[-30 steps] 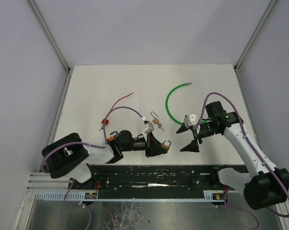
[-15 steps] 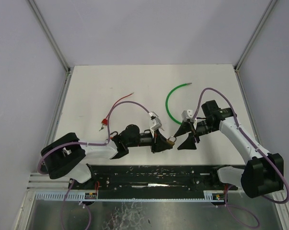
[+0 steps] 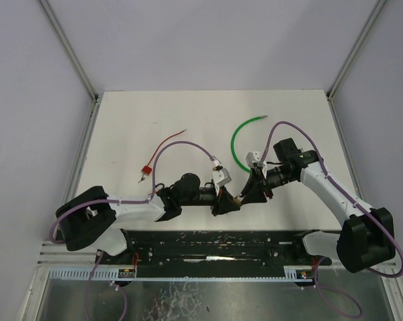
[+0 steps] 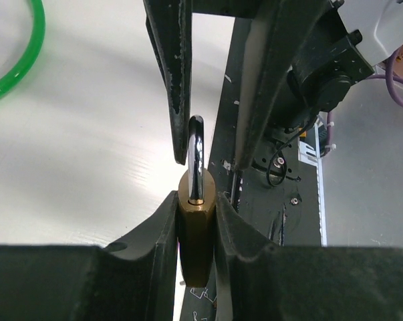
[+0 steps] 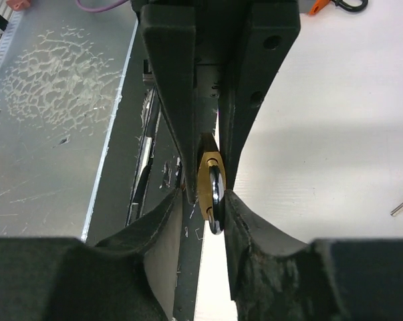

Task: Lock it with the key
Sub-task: Lock the lock.

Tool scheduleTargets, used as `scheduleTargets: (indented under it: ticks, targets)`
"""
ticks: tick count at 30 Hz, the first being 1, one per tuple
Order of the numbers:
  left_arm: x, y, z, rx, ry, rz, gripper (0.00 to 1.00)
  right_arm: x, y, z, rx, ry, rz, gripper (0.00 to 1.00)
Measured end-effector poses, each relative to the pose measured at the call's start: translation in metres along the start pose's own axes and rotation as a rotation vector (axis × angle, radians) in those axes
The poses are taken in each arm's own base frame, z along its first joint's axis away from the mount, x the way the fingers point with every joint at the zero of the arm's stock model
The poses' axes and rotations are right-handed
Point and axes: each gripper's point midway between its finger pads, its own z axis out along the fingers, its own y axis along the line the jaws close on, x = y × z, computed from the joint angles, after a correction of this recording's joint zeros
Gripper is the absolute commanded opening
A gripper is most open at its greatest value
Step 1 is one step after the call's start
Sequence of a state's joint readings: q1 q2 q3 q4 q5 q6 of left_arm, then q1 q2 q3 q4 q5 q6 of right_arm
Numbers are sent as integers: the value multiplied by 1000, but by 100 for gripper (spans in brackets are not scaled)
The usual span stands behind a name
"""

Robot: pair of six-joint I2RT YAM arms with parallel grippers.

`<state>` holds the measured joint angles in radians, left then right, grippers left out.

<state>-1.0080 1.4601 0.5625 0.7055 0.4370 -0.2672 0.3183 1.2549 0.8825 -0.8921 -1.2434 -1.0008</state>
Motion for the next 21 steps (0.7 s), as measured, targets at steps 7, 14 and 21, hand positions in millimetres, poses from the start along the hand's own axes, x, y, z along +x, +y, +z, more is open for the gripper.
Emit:
scheduleTargets:
  ticks: [7,14,21]
  targets:
    - [2,-2,-1,7,11,13,0,1,-5,2,9,11,6,20]
    - [2,-2,-1,2,11,16,0,3,-5,4,5,18,14,27]
    - [1,-3,-1,5,8,17,2,5,-5,6,0,24,15,0]
